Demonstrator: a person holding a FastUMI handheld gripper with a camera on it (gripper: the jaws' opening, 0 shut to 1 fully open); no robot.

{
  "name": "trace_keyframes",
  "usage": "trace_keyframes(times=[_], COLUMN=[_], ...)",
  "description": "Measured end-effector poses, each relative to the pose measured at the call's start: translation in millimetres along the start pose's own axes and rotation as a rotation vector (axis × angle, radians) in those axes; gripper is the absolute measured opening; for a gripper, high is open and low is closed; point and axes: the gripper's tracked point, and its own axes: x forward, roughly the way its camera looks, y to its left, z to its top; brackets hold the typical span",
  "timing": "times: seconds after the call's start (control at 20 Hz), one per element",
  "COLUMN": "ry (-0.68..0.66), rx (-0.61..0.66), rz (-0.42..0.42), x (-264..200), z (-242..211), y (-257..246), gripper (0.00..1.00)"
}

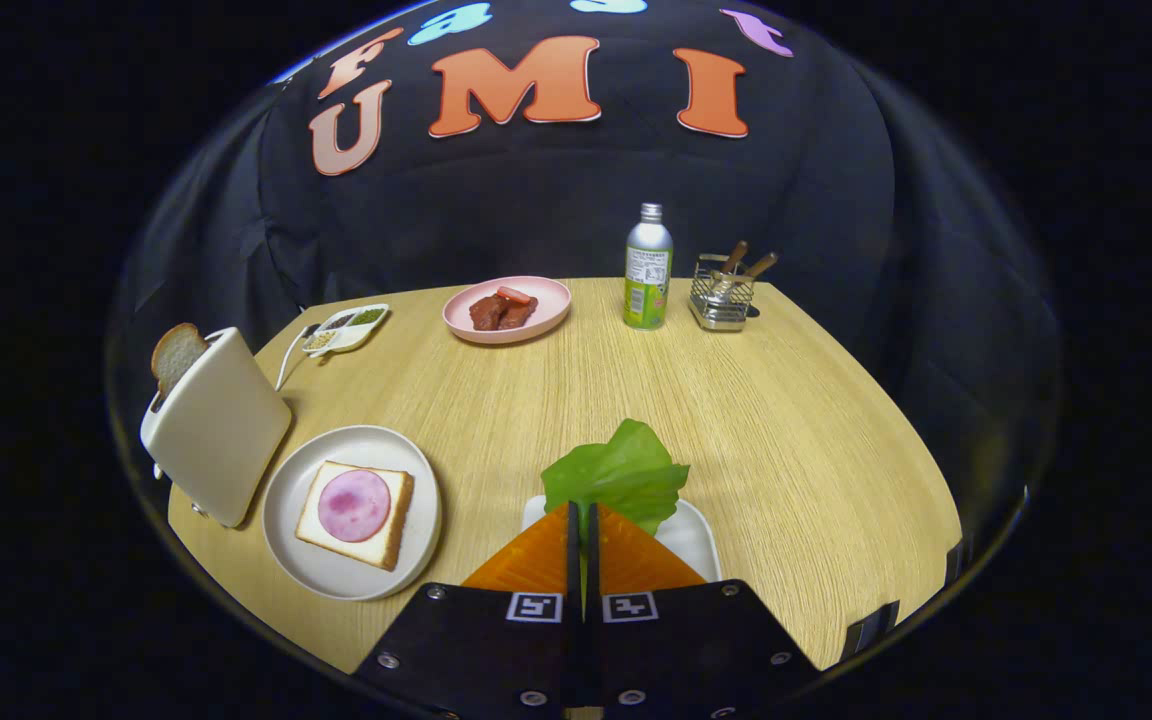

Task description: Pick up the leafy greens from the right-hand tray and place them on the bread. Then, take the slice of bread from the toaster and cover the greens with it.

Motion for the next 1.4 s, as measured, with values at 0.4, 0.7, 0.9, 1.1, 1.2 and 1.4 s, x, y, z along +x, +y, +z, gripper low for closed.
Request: trace_keyframes(times=[0.4, 0.7, 0.9, 1.1, 1.2, 1.4], ry=[-0.046, -0.052, -0.046, -0.027, -0.013, 0.026], rx=[-0.045, -0.056, -0.059, -0.047, -0.036, -0.038], rz=[0.067, 0.126, 0.164, 0.194, 0.207, 0.187], x=[-26, -32, -29, -21, -15, 2], z=[27, 30, 31, 25, 21, 7], y=[76, 140, 173, 196, 204, 203], gripper=[0.0, 0.0, 0.0, 0.01, 0.01, 0.0])
